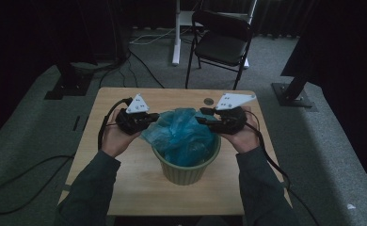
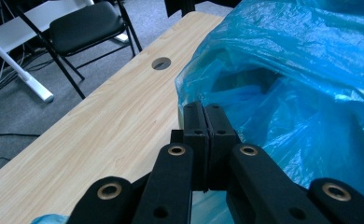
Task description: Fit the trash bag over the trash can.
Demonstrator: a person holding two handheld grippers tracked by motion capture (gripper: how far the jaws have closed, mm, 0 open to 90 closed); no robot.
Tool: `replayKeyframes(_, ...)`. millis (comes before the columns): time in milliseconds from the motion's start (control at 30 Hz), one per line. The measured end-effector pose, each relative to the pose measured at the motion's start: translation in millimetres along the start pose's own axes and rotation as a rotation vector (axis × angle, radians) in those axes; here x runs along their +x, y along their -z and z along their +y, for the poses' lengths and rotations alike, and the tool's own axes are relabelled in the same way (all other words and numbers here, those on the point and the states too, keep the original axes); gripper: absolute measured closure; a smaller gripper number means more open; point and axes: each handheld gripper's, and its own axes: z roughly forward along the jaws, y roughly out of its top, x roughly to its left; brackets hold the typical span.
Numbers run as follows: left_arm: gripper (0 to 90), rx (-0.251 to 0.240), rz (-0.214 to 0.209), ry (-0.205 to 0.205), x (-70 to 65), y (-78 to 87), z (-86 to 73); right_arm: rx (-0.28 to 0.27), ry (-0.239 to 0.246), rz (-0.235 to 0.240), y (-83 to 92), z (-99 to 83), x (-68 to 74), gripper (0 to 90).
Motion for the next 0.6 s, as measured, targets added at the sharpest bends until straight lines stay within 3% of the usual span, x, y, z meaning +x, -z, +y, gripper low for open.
replayKeyframes(267,88.8,-0.001,-0.006,-0.003,-1.2,0.3,0.9,0.071,0.058,0.004,-18.3,-3.5,10.1,59.2)
replayKeyframes(600,88.6,-0.003,-0.014,-0.006,-3.3,-0.7,2.9,0.096,0.13,-0.034,-27.5,-4.8,19.7,53.0)
